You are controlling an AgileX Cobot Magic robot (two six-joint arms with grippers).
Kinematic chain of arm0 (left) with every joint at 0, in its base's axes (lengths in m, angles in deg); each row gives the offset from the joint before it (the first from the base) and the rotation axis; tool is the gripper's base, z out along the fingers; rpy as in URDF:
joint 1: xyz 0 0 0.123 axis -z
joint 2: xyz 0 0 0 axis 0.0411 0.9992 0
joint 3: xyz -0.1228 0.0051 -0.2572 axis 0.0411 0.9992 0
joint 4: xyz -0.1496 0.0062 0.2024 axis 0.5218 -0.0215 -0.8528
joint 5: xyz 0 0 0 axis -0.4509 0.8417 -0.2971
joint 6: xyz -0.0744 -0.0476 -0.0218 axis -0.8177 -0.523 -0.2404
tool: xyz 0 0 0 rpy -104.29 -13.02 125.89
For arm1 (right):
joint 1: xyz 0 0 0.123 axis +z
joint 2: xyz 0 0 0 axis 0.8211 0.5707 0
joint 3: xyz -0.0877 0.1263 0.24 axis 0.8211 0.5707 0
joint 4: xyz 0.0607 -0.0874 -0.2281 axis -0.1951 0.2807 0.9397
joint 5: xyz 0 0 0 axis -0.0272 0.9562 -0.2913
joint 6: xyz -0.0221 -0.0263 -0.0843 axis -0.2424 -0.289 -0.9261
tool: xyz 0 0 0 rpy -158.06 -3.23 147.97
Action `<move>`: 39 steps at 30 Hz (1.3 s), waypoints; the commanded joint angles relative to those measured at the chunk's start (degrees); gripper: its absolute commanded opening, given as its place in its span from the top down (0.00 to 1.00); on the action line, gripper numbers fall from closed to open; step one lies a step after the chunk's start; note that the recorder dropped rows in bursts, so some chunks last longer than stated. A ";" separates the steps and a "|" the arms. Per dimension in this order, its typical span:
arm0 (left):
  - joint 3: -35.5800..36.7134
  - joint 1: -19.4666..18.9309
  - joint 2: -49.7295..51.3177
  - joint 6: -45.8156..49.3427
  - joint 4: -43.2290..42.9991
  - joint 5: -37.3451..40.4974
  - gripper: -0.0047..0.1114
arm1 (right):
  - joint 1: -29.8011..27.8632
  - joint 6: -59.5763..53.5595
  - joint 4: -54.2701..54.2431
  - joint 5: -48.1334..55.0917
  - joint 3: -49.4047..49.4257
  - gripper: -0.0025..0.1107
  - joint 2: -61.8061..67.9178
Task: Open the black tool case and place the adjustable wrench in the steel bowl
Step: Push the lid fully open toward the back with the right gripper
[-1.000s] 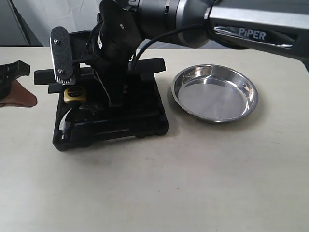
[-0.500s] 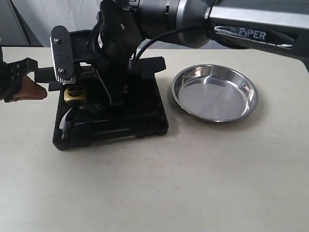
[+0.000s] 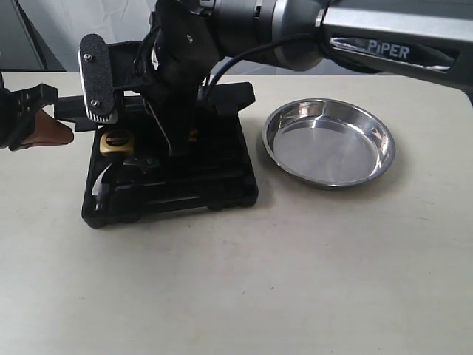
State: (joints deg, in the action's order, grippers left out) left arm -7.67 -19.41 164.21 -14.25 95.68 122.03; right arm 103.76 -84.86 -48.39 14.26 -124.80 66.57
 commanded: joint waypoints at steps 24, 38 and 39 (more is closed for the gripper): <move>-0.36 -0.04 0.00 14.68 21.66 2.26 0.96 | 0.15 3.26 4.80 -4.76 -0.36 0.99 -0.54; -0.36 -0.04 0.00 18.69 26.44 2.04 0.96 | 0.15 12.72 11.30 -5.80 -0.36 0.99 -2.18; -0.36 -0.04 0.00 18.69 26.57 2.04 0.96 | 0.15 13.05 11.76 -5.54 -0.36 0.98 -2.73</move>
State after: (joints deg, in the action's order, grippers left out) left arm -7.67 -19.50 164.33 4.01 118.66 123.38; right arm 103.45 -74.08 -37.83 7.40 -124.89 65.73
